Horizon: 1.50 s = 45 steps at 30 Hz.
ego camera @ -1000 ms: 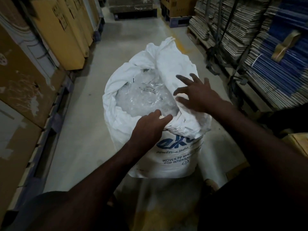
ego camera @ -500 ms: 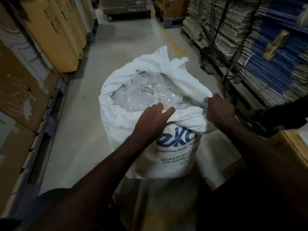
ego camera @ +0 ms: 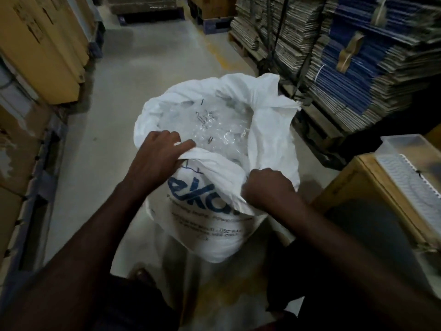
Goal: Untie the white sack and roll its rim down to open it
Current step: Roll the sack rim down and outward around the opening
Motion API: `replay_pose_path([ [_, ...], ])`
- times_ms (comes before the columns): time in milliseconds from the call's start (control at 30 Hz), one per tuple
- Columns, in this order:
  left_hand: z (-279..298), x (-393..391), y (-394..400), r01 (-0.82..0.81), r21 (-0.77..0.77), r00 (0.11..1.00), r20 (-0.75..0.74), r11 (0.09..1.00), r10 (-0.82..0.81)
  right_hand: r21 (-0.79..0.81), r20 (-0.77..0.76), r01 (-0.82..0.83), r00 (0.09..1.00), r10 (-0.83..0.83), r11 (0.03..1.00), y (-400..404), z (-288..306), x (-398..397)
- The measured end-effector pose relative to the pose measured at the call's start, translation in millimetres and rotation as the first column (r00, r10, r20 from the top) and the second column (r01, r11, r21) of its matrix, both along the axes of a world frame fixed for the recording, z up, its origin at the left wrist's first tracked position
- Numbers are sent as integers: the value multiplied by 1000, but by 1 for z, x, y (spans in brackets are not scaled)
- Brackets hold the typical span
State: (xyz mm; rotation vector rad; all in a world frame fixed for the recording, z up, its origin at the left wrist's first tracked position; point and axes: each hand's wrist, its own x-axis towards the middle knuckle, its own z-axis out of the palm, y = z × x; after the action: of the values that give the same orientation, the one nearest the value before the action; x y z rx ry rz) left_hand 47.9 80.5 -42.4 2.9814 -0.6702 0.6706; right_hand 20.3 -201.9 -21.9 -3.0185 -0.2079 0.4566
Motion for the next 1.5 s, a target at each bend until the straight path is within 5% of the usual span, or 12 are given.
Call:
replay_pose_path([
  [167, 2, -17, 17, -80, -66, 994, -81, 995, 75, -91, 186, -25, 982, 42, 996, 6, 12, 2],
  [267, 2, -18, 20, -110, -79, 985, -143, 991, 98, 98, 468, -273, 861, 198, 957, 7, 22, 9],
  [333, 3, -18, 18, -142, -89, 976, -180, 986, 124, 239, 456, -439, 838, 299, 866, 22, 22, 13],
  [467, 8, -12, 14, -161, -79, 972, -188, 984, 144, 70, 319, -522, 819, 477, 850, 50, -8, 28],
  [567, 7, -9, 17, -208, -58, 960, -205, 976, 192, 40, 415, -497, 797, 438, 867, 43, -13, 49],
  [700, 8, -3, 14, -303, -63, 927, -251, 951, 279, -39, 679, -529, 609, 411, 848, 28, -7, 70],
  [800, 9, -1, 5, -338, -55, 906, -289, 940, 309, -5, 746, -547, 556, 368, 837, 22, -17, 84],
  [967, 17, -7, -5, -182, -103, 947, -286, 978, 146, -80, 830, -641, 381, 406, 763, 23, -23, 90],
  [1100, 14, -9, -32, -109, -182, 994, -41, 977, 104, -21, 813, -683, 413, 410, 730, 30, -22, 75],
  [1300, -2, -14, -35, -170, -299, 985, -32, 939, 168, 42, 685, -656, 568, 456, 754, 44, -25, 51],
  [1433, -9, -7, -46, -169, -199, 985, -61, 965, 160, -23, 801, -616, 459, 384, 787, 42, -28, 60],
  [1500, -10, -4, -43, -170, -140, 967, -213, 975, 138, -55, 840, -615, 397, 369, 786, 39, -32, 65],
])
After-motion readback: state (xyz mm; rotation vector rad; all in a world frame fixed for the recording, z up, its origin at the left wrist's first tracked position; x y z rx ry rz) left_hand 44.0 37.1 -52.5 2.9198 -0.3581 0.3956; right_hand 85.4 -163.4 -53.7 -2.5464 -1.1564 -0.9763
